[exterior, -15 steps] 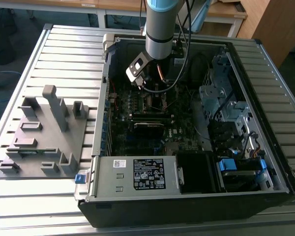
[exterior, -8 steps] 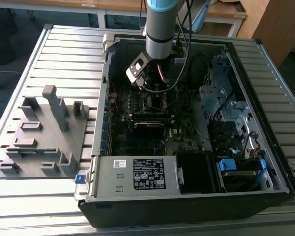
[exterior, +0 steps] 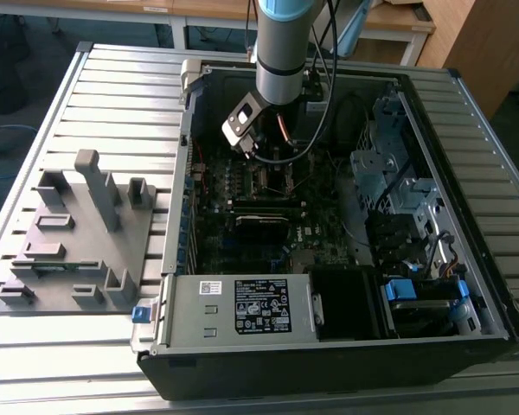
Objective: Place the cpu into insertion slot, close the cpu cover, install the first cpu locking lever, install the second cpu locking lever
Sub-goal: 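Place the cpu into insertion slot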
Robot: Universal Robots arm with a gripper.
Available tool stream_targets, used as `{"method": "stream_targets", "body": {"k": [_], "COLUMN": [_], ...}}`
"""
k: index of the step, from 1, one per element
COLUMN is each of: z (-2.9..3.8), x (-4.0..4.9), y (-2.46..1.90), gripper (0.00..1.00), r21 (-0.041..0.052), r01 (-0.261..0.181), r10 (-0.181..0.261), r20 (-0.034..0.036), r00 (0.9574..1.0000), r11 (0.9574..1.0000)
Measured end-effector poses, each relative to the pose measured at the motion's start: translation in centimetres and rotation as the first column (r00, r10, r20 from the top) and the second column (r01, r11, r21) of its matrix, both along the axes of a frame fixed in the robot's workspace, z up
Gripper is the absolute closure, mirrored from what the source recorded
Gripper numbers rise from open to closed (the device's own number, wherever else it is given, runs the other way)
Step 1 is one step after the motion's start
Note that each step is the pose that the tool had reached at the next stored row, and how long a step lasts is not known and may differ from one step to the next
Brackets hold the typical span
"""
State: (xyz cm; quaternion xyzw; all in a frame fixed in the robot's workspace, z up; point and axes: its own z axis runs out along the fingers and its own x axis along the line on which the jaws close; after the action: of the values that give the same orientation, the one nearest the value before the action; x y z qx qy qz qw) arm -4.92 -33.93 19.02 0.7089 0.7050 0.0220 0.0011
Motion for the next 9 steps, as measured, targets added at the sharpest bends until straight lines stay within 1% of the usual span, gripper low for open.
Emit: {"method": "stream_targets", "body": {"k": [4, 9], "z": [-0.03, 0.11], "x": [0.0, 0.01], "y": [0.0, 0.03], "gripper": [0.46, 0.46], "r21": [0.0004, 0.0015], "r01": [0.0, 0.0], "r10": [0.0, 0.0], "r20": [0.0003, 0.001], "r00": [1.0, 1.0], "r11": [1.0, 1.0]}}
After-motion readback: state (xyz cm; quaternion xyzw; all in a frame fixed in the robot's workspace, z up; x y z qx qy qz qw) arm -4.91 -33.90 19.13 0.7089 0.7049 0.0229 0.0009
